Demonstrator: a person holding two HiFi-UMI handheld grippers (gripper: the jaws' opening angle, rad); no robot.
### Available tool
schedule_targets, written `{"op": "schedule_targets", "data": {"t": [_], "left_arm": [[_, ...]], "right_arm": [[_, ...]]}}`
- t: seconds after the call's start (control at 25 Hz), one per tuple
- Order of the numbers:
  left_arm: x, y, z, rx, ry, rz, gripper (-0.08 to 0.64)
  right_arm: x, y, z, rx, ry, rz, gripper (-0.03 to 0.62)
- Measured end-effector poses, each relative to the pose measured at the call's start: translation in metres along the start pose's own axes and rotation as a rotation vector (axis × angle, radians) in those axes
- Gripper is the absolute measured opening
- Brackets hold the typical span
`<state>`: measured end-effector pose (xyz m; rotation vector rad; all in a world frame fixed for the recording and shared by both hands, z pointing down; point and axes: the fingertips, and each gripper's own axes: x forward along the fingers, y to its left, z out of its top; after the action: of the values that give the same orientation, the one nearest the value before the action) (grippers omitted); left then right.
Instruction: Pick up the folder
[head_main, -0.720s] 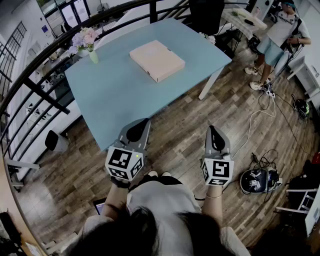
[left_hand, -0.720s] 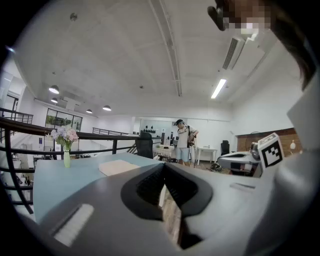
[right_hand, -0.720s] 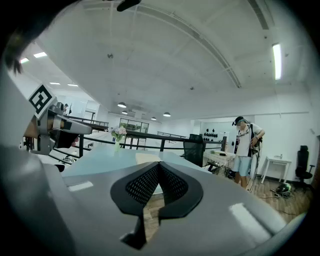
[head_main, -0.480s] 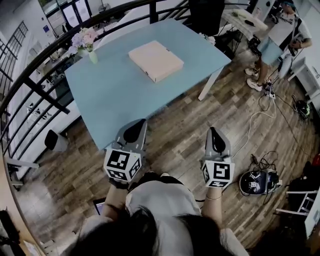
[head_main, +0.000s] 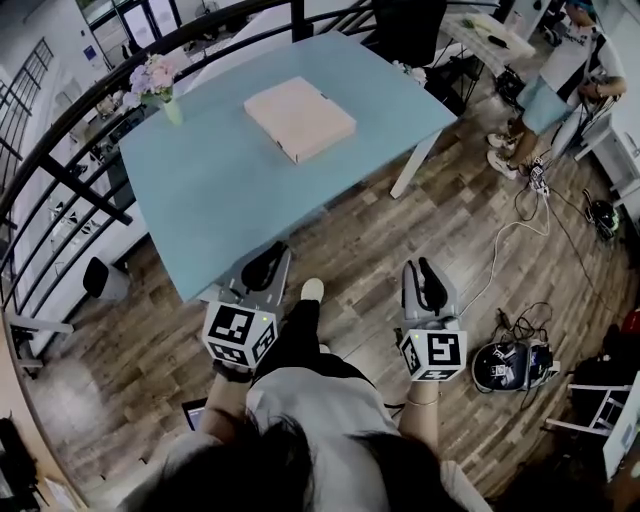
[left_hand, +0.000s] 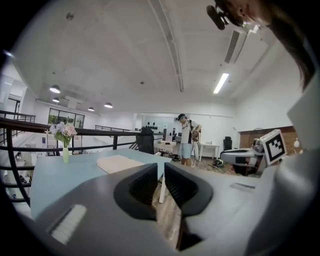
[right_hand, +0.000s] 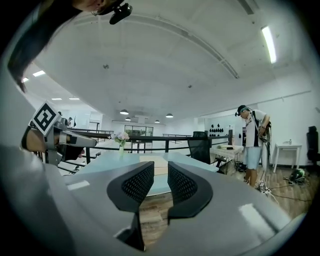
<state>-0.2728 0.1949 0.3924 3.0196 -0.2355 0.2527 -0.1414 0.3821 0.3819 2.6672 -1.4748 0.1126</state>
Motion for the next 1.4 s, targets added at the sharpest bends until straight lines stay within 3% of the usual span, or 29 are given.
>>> {"op": "schedule_targets", "data": {"t": [0.28,0.84,1.4], "left_arm": [[0.053,0.022,-0.001,-0.013,0.014,-0.007,0.067],[0.191,0.122,0.038,-0.029,0.028,0.022,0.1],[0.234,0.186,0.031,-0.086,0.05,0.098,0.1]], "right_arm": [[0.053,-0.023,-0.007,0.04,0.006,0.024,0.092],[0.227,-0.067,0.017,0.069,0.011,0.061,0.114],[0.327,-0.062,0.011,0.065,0.07,0.151,0.114]]}}
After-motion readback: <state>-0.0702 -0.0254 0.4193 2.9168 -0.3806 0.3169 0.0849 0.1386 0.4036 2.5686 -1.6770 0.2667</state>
